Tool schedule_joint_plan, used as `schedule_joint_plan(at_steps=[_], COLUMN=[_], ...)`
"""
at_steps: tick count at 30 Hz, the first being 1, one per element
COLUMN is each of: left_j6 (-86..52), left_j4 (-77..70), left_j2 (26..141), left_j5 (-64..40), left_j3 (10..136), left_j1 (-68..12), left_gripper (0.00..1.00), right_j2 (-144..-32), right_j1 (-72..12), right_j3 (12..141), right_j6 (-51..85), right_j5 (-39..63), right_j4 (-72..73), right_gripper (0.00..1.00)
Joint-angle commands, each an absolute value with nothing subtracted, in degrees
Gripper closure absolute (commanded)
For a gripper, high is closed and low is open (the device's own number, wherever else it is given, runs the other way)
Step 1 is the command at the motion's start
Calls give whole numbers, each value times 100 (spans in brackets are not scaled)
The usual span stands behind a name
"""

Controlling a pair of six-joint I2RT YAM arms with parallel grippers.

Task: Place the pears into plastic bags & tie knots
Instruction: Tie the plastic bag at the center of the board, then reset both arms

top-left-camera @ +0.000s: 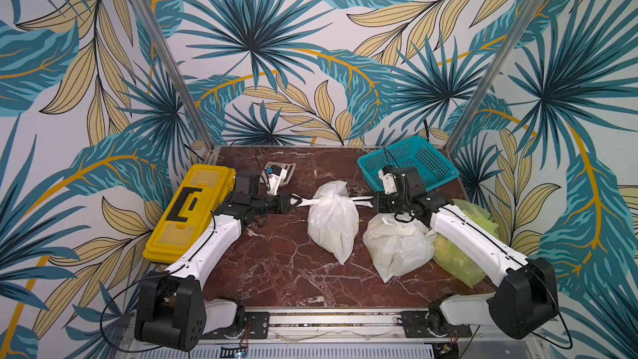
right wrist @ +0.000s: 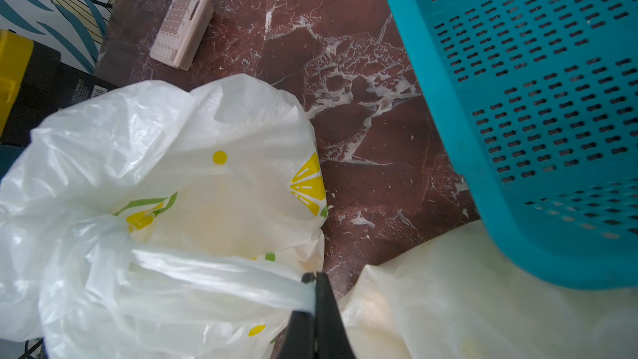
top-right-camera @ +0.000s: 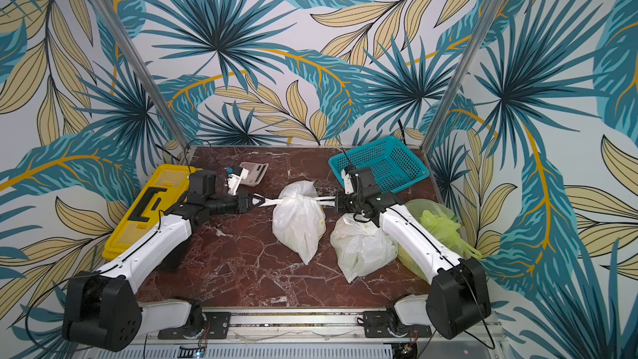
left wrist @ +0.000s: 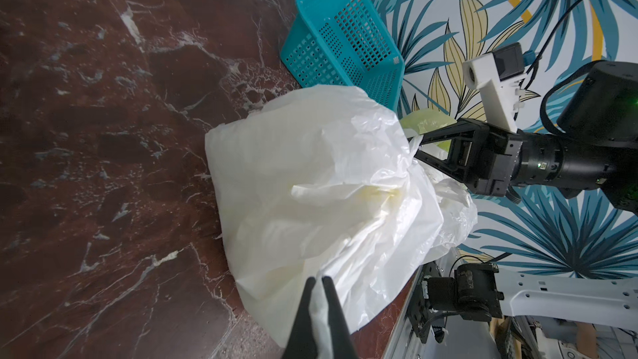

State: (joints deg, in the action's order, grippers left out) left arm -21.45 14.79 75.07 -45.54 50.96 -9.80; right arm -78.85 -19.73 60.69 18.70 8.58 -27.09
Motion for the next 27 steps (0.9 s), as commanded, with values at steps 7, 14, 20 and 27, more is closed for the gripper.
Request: schedule_joint_plan(at_steps=[7,14,20,27], left_j6=[-2033,-1536,-256,-507], left_j4=[2809,2075,365,-1739], left_j2=[6327,5527,5635,6424], left_j5=[-3332,-1685,1889,2200], left_j3=[5706,4858,3855,2715], left_j1=[-555,-837,-1774,-833], left_gripper=[30,29,12,9], right_j2=[-7325,-5590,-5109,-6349], right_j1=[-1406,-1389,-1191,-1037], right_j3=[6545,4887,2981,1831], right_j6=[1534,1786,143,342], right_j5=[154,-1522,-3643,-3572], right_j4=[-3643,-1929,565,3464], right_gripper=[40,25,12,11])
